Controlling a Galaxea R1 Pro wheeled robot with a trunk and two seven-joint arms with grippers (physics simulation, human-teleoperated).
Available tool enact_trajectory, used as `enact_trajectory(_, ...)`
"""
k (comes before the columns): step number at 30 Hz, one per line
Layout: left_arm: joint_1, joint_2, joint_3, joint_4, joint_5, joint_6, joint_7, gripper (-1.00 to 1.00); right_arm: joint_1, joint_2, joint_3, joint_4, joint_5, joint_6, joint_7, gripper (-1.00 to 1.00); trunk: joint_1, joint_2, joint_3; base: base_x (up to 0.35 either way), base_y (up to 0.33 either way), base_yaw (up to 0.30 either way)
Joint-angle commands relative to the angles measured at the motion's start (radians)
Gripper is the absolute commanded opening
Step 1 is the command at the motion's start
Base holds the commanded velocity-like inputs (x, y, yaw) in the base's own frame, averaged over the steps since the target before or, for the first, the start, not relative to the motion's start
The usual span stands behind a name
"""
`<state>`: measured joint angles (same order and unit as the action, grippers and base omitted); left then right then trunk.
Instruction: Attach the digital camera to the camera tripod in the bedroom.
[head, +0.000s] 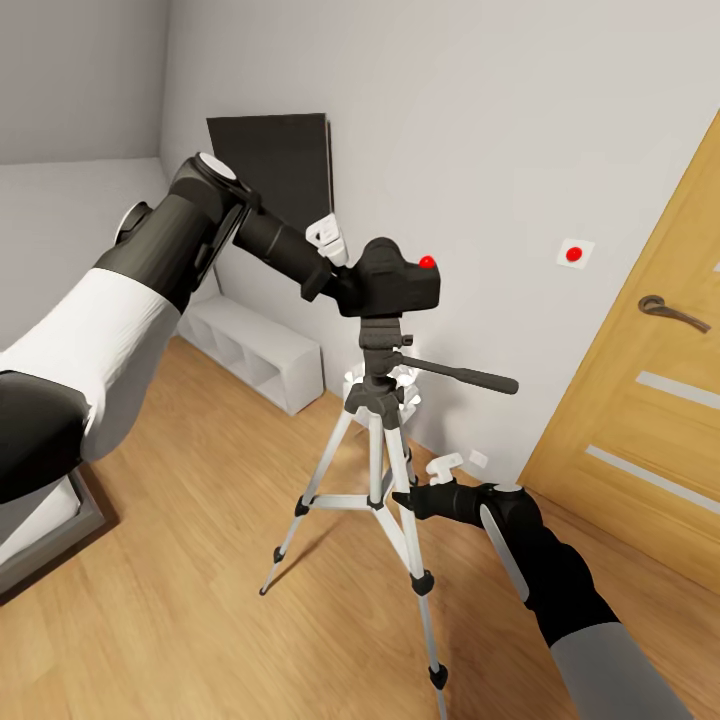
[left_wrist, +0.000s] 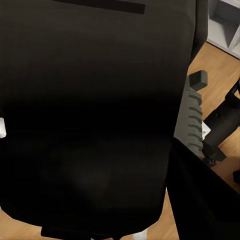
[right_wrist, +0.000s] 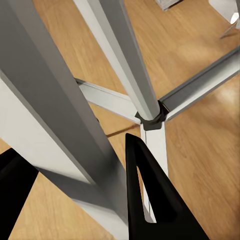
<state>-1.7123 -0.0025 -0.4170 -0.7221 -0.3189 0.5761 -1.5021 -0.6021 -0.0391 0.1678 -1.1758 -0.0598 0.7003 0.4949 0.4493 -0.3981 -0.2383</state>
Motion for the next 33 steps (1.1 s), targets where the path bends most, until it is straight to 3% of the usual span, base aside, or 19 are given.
enact_trajectory(1,-0.001,0.000,0.000,0.000,-0.007,0.007,-0.006,-1.00,-0.001,-0.001,0.001,-0.001,0.011,0.001,-0.002,-1.00,0.001,-0.002,-0.002,0.000,0.000,0.000)
enact_trajectory(27,-0.001,0.008,-0.008,0.006,-0.012,0.008,-0.005,-1.00,-0.001,-0.001,0.001,-0.001,0.011,0.001,-0.002,-1.00,0.001,-0.002,-0.002,0.000,0.000,0.000)
enact_trajectory(28,-0.001,0.008,-0.007,0.014,-0.010,0.008,0.018,1.00,-0.001,-0.001,0.001,-0.001,0.011,0.001,-0.002,-1.00,0.001,-0.002,-0.002,0.000,0.000,0.000)
enact_trajectory(33,-0.001,0.009,-0.006,0.015,-0.008,0.008,0.020,1.00,-0.001,-0.001,0.001,-0.001,0.011,0.001,-0.002,-1.00,0.001,-0.002,-0.002,0.000,0.000,0.000)
